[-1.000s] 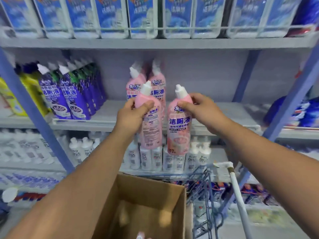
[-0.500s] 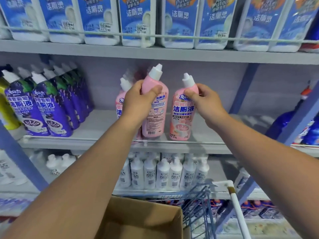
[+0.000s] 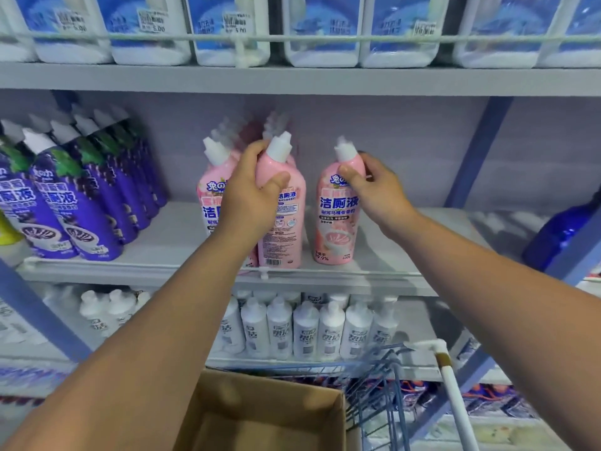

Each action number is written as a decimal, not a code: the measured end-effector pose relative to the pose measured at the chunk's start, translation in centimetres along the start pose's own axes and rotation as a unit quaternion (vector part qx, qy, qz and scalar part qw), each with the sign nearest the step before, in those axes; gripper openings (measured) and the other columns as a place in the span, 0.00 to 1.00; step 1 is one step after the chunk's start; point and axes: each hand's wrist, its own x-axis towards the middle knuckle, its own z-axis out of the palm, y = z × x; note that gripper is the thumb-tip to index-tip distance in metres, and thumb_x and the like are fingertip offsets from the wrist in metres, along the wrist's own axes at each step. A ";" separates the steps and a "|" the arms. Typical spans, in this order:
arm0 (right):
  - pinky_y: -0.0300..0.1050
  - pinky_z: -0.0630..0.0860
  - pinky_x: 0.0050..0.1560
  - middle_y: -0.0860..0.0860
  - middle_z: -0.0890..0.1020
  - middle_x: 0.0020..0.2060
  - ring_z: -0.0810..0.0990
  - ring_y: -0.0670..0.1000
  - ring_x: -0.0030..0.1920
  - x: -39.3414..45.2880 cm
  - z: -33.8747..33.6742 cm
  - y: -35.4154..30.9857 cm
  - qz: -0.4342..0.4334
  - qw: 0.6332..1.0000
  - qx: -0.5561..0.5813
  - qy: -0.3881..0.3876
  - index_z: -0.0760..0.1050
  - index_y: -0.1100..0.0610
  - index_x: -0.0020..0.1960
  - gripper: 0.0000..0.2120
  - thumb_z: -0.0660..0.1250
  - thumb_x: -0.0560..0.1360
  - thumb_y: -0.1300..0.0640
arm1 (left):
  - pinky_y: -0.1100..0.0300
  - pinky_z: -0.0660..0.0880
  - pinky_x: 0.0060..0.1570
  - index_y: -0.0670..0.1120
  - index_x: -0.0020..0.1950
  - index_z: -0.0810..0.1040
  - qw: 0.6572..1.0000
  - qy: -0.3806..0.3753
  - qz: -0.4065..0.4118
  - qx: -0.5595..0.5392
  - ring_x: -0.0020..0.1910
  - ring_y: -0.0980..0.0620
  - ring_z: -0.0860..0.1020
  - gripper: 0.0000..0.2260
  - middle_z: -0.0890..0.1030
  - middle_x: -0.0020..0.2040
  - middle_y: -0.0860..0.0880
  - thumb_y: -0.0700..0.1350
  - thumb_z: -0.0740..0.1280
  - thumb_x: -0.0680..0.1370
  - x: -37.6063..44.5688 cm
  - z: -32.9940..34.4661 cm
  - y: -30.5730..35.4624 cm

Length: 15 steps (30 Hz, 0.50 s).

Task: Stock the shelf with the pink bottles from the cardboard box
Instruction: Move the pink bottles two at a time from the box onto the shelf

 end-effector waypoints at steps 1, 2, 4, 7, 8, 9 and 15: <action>0.36 0.79 0.45 0.43 0.82 0.49 0.82 0.41 0.47 0.0 0.1 0.1 -0.003 1.000 -0.005 -0.003 0.75 0.47 0.63 0.13 0.67 0.79 0.49 | 0.62 0.70 0.50 0.56 0.69 0.70 1.000 -0.001 -0.001 0.009 0.55 0.52 0.77 0.19 0.78 0.60 0.54 0.46 0.68 0.79 -0.3 0.4 -0.2; 0.36 0.78 0.44 0.42 0.82 0.49 0.81 0.40 0.46 0.0 0.3 0.2 -0.005 1.000 -0.005 -0.003 0.74 0.47 0.63 0.13 0.66 0.80 0.48 | 0.62 0.69 0.50 0.55 0.69 0.69 1.000 0.000 0.000 0.021 0.56 0.51 0.77 0.19 0.78 0.61 0.53 0.45 0.67 0.80 -0.7 0.7 -0.4; 0.38 0.79 0.45 0.43 0.82 0.48 0.80 0.40 0.45 -0.1 0.5 0.5 -0.006 1.000 0.007 0.004 0.73 0.45 0.61 0.11 0.65 0.80 0.48 | 0.57 0.72 0.51 0.54 0.70 0.68 0.998 0.018 0.020 0.062 0.57 0.47 0.77 0.18 0.78 0.62 0.49 0.47 0.65 0.80 -1.2 1.2 -0.5; 0.45 0.81 0.49 0.43 0.82 0.49 0.82 0.43 0.47 -0.1 0.7 0.7 0.000 1.000 0.025 0.006 0.72 0.41 0.58 0.07 0.65 0.80 0.47 | 0.48 0.76 0.51 0.51 0.75 0.65 0.970 0.073 0.059 0.223 0.62 0.44 0.74 0.24 0.72 0.68 0.46 0.50 0.64 0.79 -2.0 1.9 -0.3; 0.45 0.82 0.49 0.42 0.82 0.49 0.82 0.43 0.48 0.0 0.7 0.7 0.003 1.000 0.026 0.004 0.72 0.41 0.57 0.07 0.65 0.79 0.47 | 0.47 0.75 0.48 0.49 0.75 0.65 0.956 0.097 0.062 0.271 0.62 0.43 0.72 0.27 0.70 0.69 0.46 0.52 0.66 0.77 -2.3 2.3 -0.2; 0.45 0.82 0.49 0.42 0.83 0.49 0.83 0.43 0.48 0.0 0.7 0.8 0.005 1.000 0.024 0.003 0.73 0.41 0.58 0.08 0.65 0.79 0.46 | 0.47 0.76 0.45 0.48 0.74 0.65 0.945 0.116 0.060 0.302 0.62 0.42 0.72 0.31 0.69 0.68 0.45 0.55 0.69 0.74 -2.7 2.7 -0.1; 0.41 0.80 0.44 0.41 0.82 0.48 0.83 0.42 0.46 0.2 0.4 0.7 0.008 0.999 0.036 -0.004 0.74 0.42 0.59 0.09 0.66 0.79 0.48 | 0.51 0.74 0.38 0.47 0.74 0.62 0.936 0.156 -0.016 0.317 0.56 0.40 0.74 0.49 0.70 0.63 0.42 0.65 0.79 0.61 -3.2 5.6 -0.8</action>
